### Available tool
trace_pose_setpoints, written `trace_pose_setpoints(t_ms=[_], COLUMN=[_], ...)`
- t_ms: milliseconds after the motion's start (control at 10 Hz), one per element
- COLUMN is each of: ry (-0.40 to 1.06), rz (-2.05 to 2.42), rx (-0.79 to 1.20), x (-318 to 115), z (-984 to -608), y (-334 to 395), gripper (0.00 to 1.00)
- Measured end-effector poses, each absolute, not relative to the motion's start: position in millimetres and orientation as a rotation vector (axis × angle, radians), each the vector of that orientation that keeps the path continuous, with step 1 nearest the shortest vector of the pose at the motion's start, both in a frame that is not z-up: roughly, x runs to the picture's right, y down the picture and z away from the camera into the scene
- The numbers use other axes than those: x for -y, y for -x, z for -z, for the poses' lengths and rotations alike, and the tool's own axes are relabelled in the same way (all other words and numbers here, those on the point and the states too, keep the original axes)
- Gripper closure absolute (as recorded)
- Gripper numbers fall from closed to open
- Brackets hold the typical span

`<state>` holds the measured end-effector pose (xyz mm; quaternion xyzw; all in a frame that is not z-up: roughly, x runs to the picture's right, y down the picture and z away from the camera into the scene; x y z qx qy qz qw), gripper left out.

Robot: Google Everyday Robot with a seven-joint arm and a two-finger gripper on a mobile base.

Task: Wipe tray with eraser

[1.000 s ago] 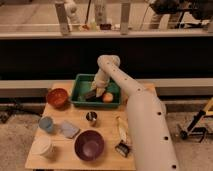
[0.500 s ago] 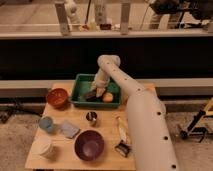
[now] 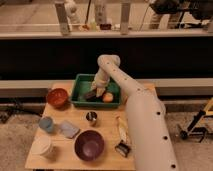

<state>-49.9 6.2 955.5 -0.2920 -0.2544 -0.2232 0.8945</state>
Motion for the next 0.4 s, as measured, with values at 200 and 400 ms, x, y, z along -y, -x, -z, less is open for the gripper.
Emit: trace_pose_setpoints(t_ms=[200, 400], ry=[0.604, 0.604], rz=[0.468, 0.467], rx=[0.529, 0.512], x=[-5.7, -3.0], z=[-955.9, -954.2], y=[50.8, 58.3], gripper=[1.0, 1.0])
